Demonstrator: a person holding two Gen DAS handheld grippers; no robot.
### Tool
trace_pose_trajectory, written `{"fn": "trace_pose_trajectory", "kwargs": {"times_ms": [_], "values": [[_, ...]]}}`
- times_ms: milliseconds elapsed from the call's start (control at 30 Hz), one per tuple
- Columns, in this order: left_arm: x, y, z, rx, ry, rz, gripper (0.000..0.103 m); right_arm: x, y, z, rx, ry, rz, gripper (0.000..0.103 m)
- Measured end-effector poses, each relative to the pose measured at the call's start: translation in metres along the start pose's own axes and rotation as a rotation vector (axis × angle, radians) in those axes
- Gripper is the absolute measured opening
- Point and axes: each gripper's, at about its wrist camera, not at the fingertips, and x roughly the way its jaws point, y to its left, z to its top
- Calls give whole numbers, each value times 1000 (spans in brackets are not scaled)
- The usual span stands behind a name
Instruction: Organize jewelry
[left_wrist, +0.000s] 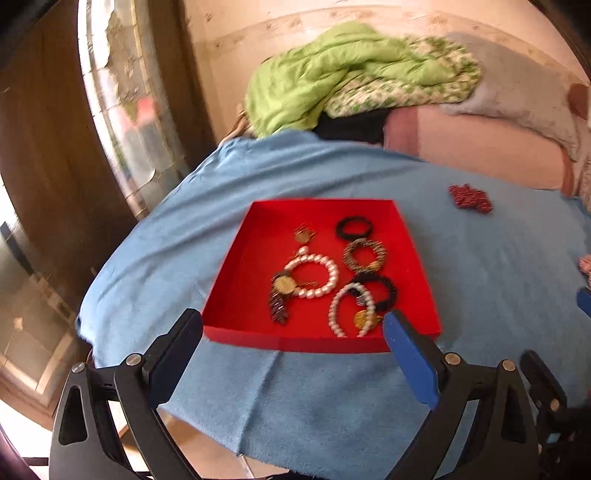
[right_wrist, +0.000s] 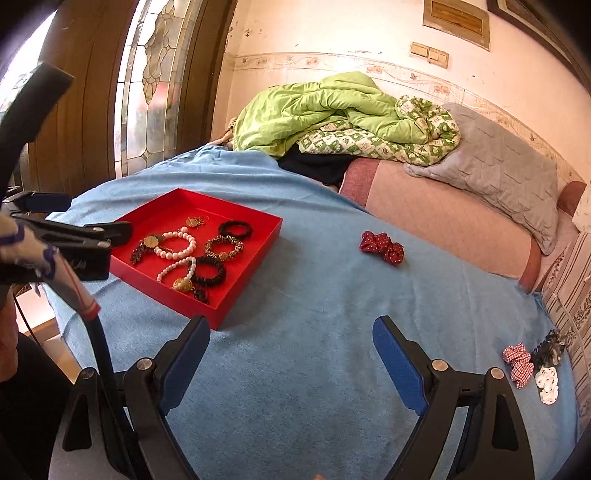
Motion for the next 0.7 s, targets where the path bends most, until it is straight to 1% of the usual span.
{"fn": "trace_pose_trajectory", "kwargs": {"times_ms": [167, 367, 700], "values": [[4, 7, -1, -23, 31, 54, 98, 1, 0, -4, -6, 7, 7, 92], [3, 9, -2, -16, 31, 66, 98, 4, 3, -6, -18, 16, 17, 92], [3, 10, -2, -18, 29, 81, 98, 7, 5, -9, -33, 31, 5, 92]]}}
